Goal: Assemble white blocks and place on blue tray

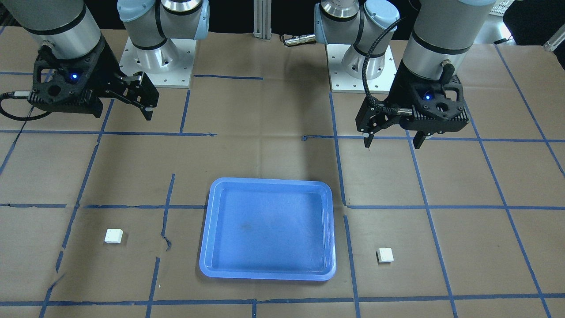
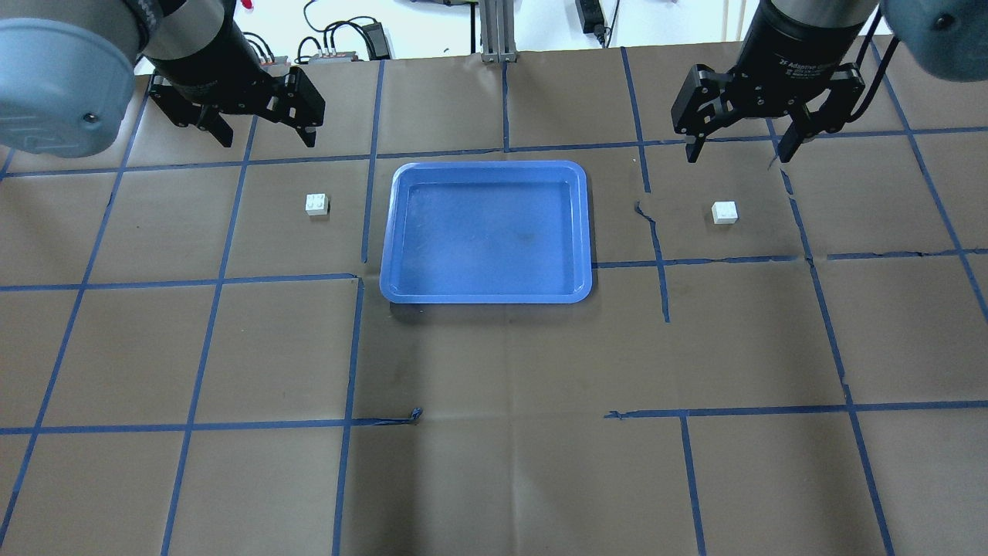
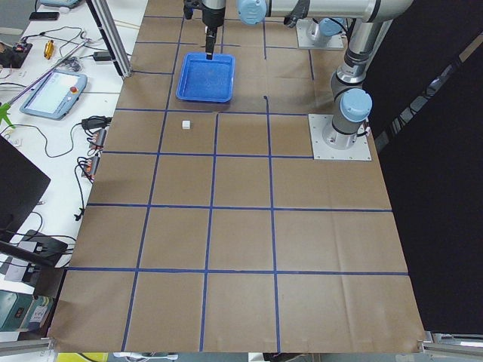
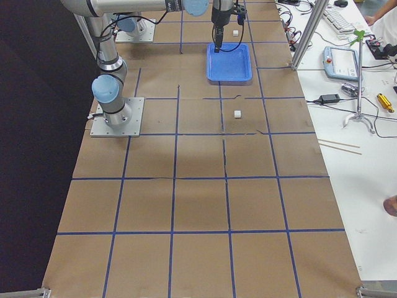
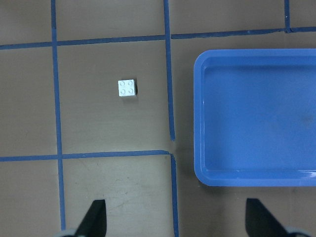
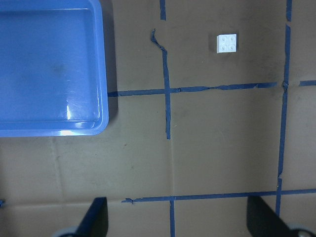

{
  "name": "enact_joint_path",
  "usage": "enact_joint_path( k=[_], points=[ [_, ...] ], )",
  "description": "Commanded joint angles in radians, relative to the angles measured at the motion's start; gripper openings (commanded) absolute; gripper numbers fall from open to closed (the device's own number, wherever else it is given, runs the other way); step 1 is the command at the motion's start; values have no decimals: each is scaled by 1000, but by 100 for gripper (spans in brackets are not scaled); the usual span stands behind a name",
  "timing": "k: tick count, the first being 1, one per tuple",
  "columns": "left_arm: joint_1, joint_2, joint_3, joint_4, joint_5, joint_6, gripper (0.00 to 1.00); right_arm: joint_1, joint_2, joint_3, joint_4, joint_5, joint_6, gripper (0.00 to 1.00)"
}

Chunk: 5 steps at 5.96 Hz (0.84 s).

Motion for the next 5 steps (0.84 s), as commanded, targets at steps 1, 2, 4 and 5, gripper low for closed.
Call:
enact_joint_path(
  k=[1, 2, 4, 5],
  points=[
    [5, 1, -1, 2, -5, 4, 99, 0, 0, 2, 0, 0, 0, 100],
    [7, -2, 2, 5, -7, 11, 99, 0, 0, 2, 0, 2, 0, 100],
    [7, -2, 2, 5, -7, 33, 99, -2, -2, 3, -2, 3, -11, 100],
    [7, -2, 2, 5, -7, 33, 99, -5, 0, 3, -6, 0, -67, 100]
  ],
)
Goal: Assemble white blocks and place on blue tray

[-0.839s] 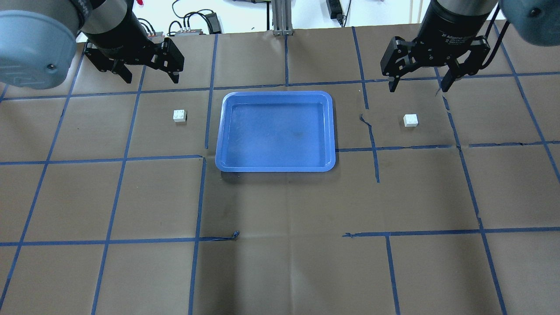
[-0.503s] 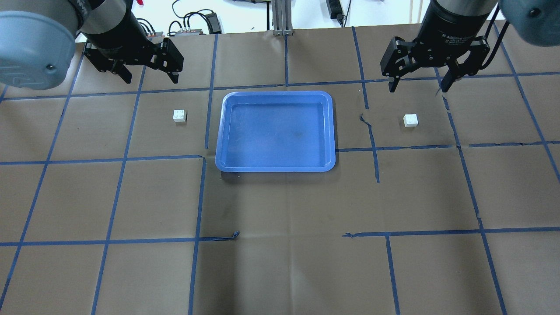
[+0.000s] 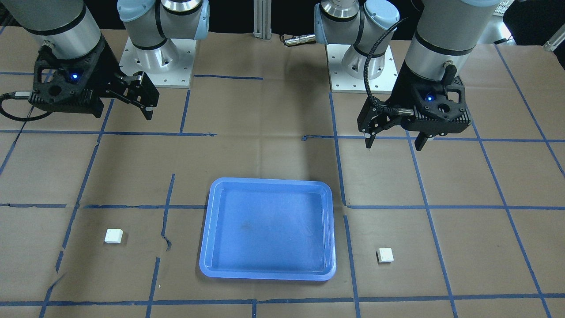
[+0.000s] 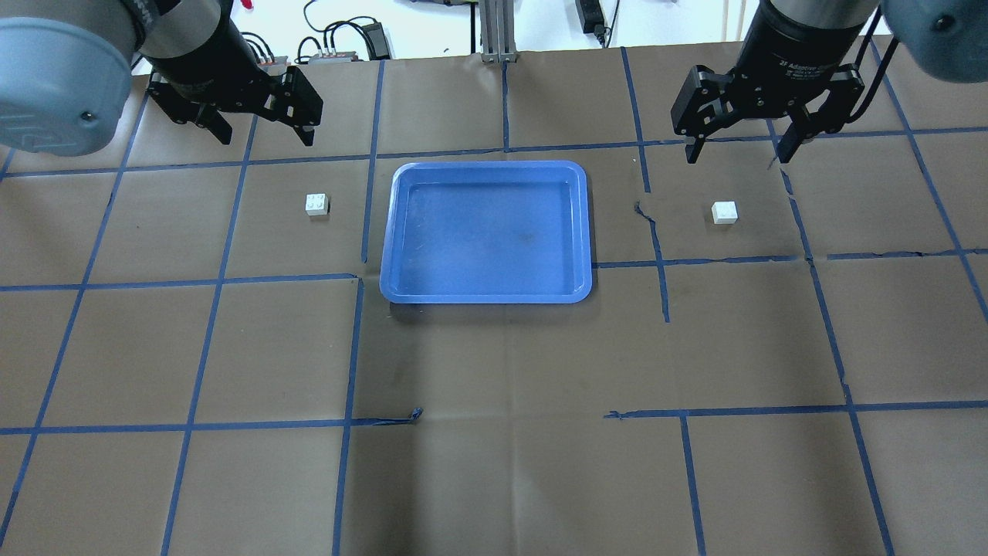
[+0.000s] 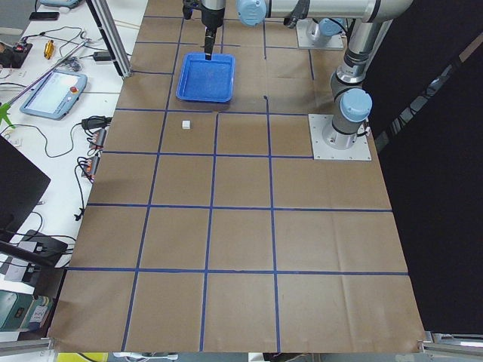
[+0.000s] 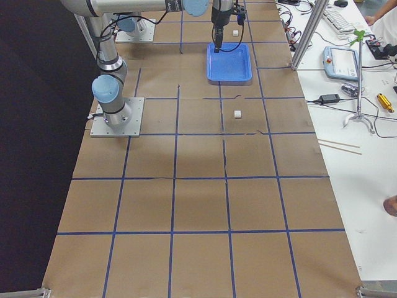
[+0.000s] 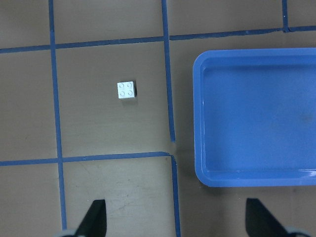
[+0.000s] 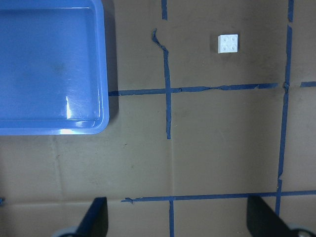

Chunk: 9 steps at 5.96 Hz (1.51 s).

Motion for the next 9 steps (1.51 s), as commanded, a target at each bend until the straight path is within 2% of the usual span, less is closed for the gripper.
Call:
enact_joint_path(
  k=[1, 3, 5, 6, 9],
  points=[
    [2, 0, 0, 0, -2, 1, 99, -14, 4, 0, -16, -7, -201, 100],
    [0, -5, 3, -1, -3, 60, 99, -28, 1, -3, -13, -7, -416, 100],
    [-3, -8, 10, 0, -2, 67, 99, -57, -8, -4, -16, -8, -709, 100],
    [-3, -8, 9, -1, 0, 121, 99, -100, -10, -6, -16, -7, -908, 100],
    [-6, -8, 1, -1, 0, 121, 99, -243, 9, 0, -33, 3, -1481, 100]
  ],
)
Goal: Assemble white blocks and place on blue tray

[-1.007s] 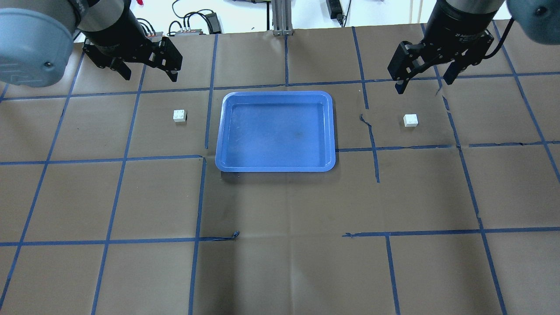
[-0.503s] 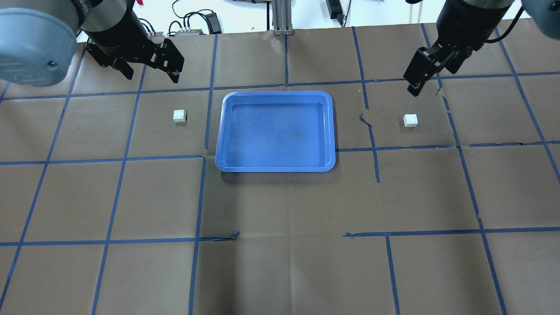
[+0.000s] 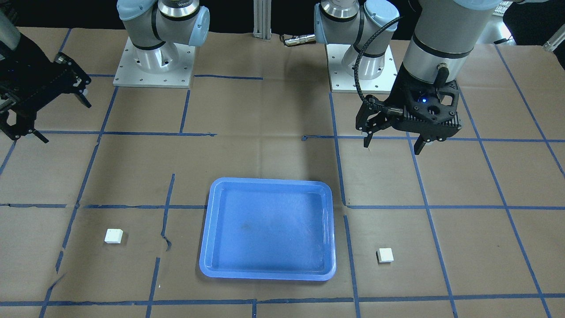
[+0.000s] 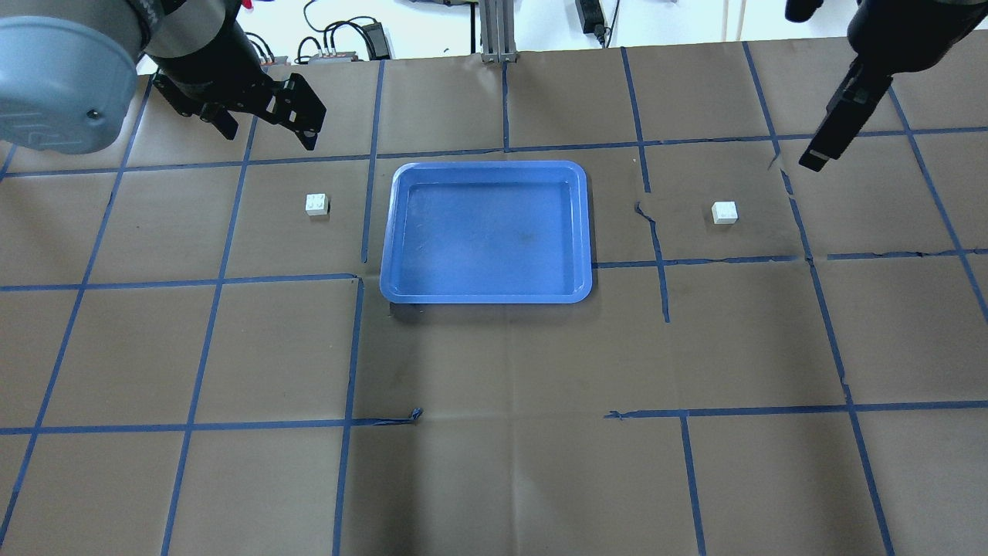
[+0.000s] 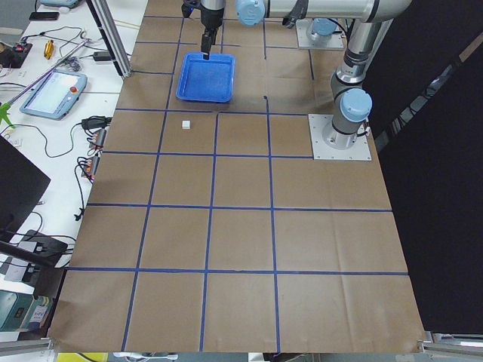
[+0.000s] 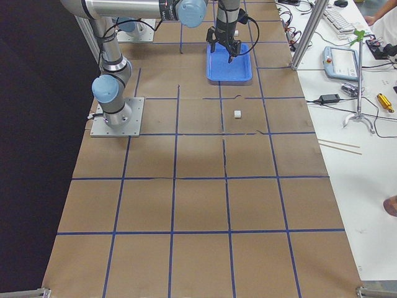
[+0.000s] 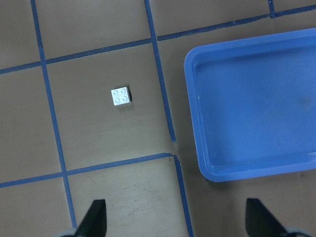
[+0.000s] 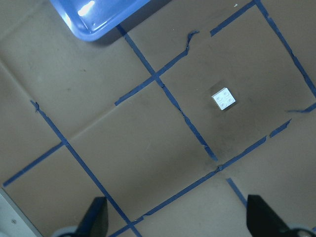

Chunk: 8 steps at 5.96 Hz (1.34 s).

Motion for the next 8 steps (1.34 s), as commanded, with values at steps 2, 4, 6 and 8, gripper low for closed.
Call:
enact_joint_path(
  k=[2, 4, 6, 8],
  points=[
    [4, 2, 1, 1, 0, -6, 99, -56, 56, 1, -94, 4, -572, 100],
    [8, -5, 24, -1, -2, 30, 99, -89, 113, 2, -93, 17, -737, 100],
    [8, -3, 14, -1, 1, 29, 99, -132, 191, 4, -94, 187, -858, 100],
    [10, 0, 7, -1, -1, 35, 99, -209, 294, 4, -96, 299, -907, 100]
  ],
)
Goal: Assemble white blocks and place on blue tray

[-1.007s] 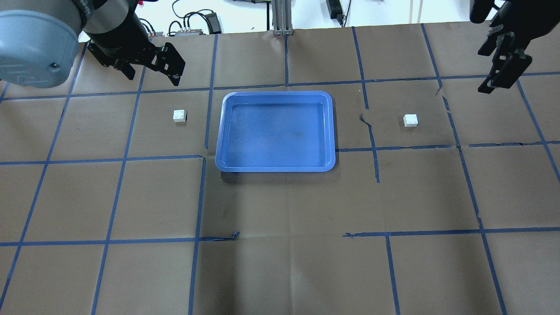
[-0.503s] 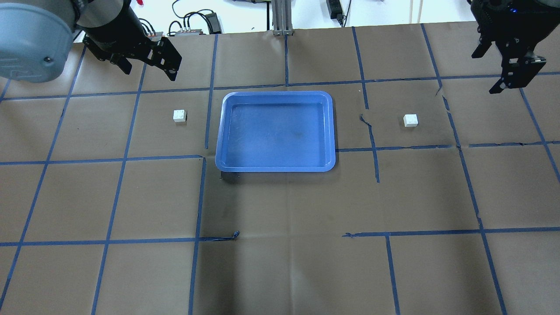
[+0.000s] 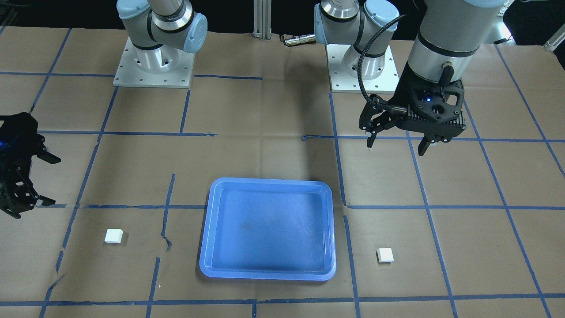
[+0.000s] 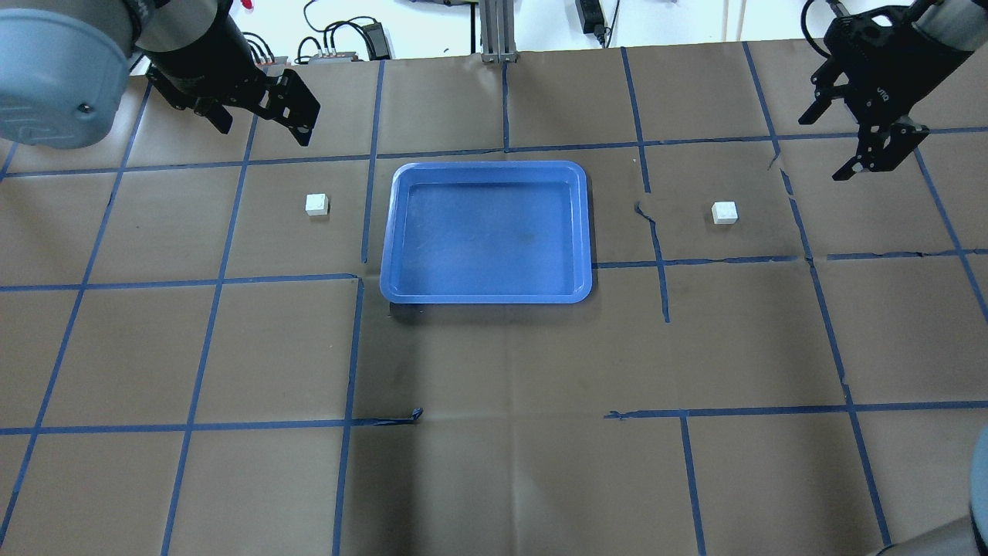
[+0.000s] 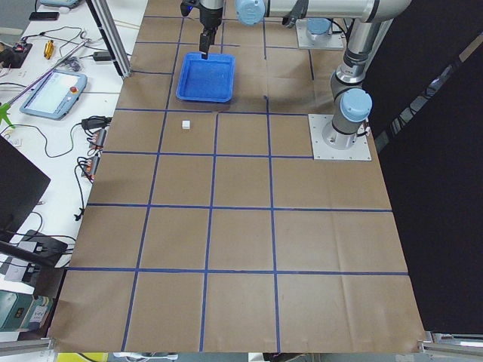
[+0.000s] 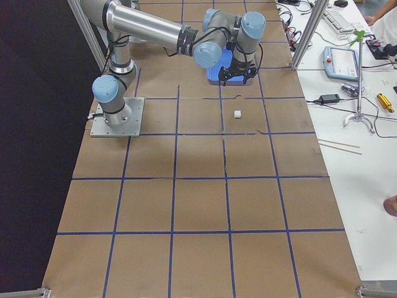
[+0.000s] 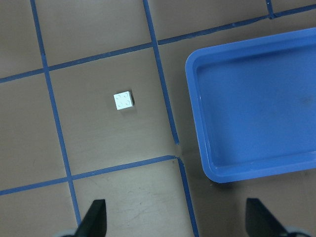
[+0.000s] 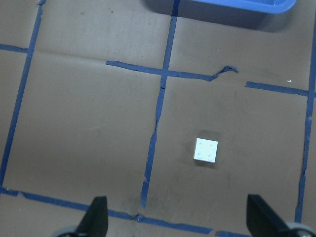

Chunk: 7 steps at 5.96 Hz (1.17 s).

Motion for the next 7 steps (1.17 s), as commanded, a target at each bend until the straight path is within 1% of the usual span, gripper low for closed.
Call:
enact_joint_path(
  k=[1, 3, 4, 5, 6, 7],
  points=[
    [2, -5, 1, 0, 0, 141, 99, -45, 102, 0, -28, 106, -18, 100],
    [23, -94, 21, 9, -5, 410, 98, -45, 200, 5, -82, 207, 19, 100],
    [36, -144, 23, 62, -6, 528, 97, -45, 229, 52, -196, 233, 60, 100],
    [54, -186, 29, 72, -6, 637, 97, -45, 231, 136, -322, 290, 115, 100],
    [74, -220, 32, 89, -6, 706, 96, -45, 231, 205, -454, 307, 142, 100],
    [91, -260, 32, 145, -6, 707, 94, -45, 237, 244, -502, 309, 130, 100]
  ],
)
